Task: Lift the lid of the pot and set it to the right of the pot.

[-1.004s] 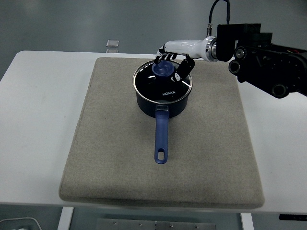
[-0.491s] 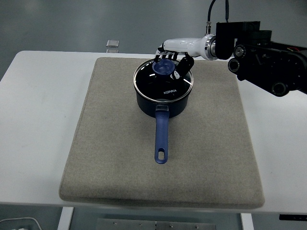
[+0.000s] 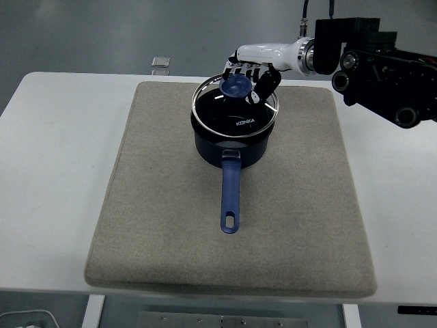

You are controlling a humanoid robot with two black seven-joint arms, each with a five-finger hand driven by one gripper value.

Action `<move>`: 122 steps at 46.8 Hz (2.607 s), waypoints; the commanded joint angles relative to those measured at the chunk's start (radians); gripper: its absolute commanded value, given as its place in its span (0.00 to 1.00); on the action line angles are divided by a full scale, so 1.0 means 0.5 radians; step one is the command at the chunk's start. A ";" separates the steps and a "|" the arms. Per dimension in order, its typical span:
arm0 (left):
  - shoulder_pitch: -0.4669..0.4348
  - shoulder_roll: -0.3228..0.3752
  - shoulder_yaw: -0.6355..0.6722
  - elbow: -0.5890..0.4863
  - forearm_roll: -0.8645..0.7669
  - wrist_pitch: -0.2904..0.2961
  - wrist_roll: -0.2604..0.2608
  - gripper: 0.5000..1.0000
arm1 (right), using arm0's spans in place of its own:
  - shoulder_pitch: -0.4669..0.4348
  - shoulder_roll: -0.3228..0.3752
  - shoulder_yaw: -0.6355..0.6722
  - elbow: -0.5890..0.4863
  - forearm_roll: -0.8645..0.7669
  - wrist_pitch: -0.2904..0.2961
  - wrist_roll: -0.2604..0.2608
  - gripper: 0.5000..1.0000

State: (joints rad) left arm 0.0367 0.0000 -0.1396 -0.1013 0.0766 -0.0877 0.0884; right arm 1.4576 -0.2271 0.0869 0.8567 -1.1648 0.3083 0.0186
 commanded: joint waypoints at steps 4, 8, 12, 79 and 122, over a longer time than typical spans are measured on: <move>0.000 0.000 0.000 0.000 0.000 0.000 -0.002 1.00 | 0.002 -0.113 -0.002 -0.014 0.053 0.006 0.000 0.10; 0.000 0.000 0.000 0.000 0.000 -0.003 -0.002 1.00 | 0.005 -0.175 -0.002 -0.014 0.087 0.031 0.000 0.10; 0.000 0.000 0.000 0.000 0.000 0.000 0.001 1.00 | 0.002 -0.227 -0.002 -0.023 0.105 0.049 0.000 0.10; 0.000 0.000 0.000 0.000 0.000 0.000 -0.002 1.00 | -0.495 -0.460 -0.026 -0.115 0.164 -0.251 0.076 0.39; 0.000 0.000 0.000 0.000 0.000 0.000 0.001 1.00 | -0.461 -0.448 0.213 -0.118 1.197 -0.040 0.168 0.83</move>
State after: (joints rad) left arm 0.0368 0.0000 -0.1396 -0.1012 0.0767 -0.0886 0.0882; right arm 1.2298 -0.4520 0.1945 0.7985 -0.6462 0.2827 0.1044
